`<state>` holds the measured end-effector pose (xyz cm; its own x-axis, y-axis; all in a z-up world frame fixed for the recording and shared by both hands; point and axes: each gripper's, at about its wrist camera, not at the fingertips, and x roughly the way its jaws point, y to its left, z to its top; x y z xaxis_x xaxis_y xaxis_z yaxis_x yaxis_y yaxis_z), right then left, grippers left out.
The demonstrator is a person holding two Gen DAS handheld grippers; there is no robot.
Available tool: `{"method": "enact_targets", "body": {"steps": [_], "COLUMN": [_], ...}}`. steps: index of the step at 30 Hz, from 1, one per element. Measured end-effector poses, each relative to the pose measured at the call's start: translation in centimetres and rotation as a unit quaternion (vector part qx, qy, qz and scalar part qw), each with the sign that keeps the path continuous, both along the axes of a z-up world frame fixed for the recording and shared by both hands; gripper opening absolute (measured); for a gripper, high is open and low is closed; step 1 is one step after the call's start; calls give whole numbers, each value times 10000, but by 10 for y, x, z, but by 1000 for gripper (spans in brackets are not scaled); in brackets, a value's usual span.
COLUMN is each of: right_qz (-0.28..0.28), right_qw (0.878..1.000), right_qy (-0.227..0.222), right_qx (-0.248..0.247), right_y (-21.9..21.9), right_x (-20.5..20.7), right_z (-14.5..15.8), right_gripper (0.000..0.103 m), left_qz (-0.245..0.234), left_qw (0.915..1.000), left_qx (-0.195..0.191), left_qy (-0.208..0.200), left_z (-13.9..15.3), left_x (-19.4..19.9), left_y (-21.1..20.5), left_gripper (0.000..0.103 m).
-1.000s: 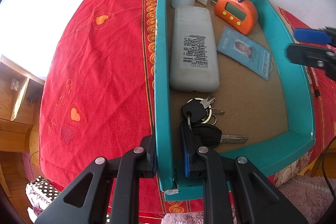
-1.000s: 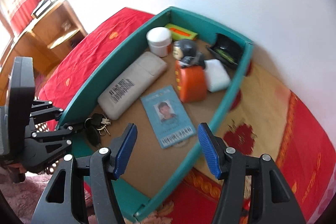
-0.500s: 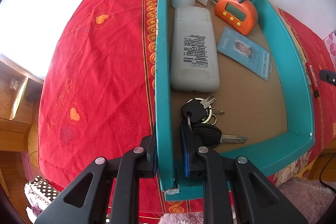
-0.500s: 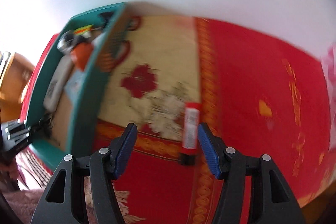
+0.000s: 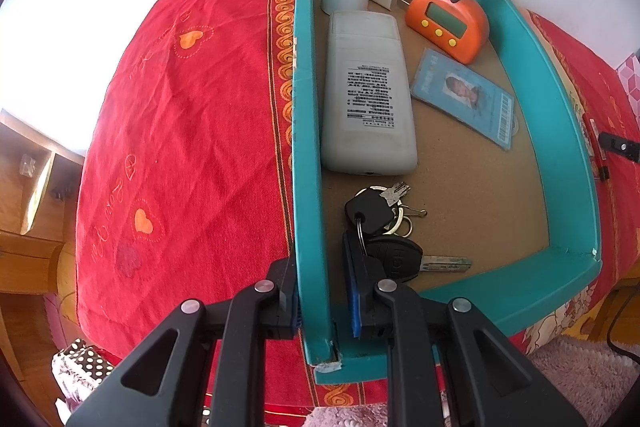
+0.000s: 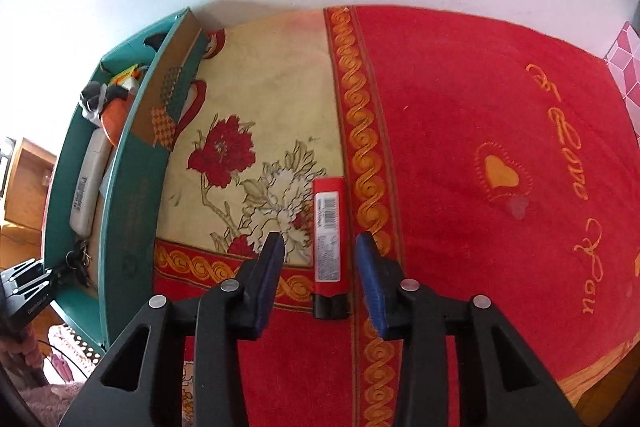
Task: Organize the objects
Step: 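Move the right gripper to the red stick and close on it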
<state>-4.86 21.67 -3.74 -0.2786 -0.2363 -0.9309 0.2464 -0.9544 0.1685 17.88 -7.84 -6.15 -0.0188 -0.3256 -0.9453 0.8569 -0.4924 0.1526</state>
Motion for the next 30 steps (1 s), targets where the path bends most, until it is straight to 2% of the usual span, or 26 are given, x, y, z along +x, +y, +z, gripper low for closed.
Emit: {"method": "enact_targets", "body": {"steps": [4,7,9,11,13,19,30], "right_qz": [-266,-479,-538,-445,-268,-14,12], "right_qw": [9996,9988,9984,9986,9994,9999,9989], "right_qy": [85,14,-80,-127,-137,-104,2], "right_qx": [-88,-30,-180,-242,-155,117,463], "right_y": [26,40,42,35,22,-4,-17], "right_x": [-5,-7,-6,-3,-1,0,1], "right_z": [10,9,7,5,1,-9,-14], "right_gripper": [40,40,40,40,40,40,40], "left_qz": [9,46,72,95,273,316,407], "left_qw": [10000,10000,10000,9999,9996,9995,9991], "left_qx": [-16,-7,2,-3,-32,-45,-43], "left_qy": [-15,27,46,41,8,2,53], "left_z": [0,0,0,1,1,0,0], "left_x": [0,2,2,2,2,3,4], "left_y": [1,0,-1,-1,-1,-2,-2], "left_gripper": [15,15,15,15,15,15,15]}}
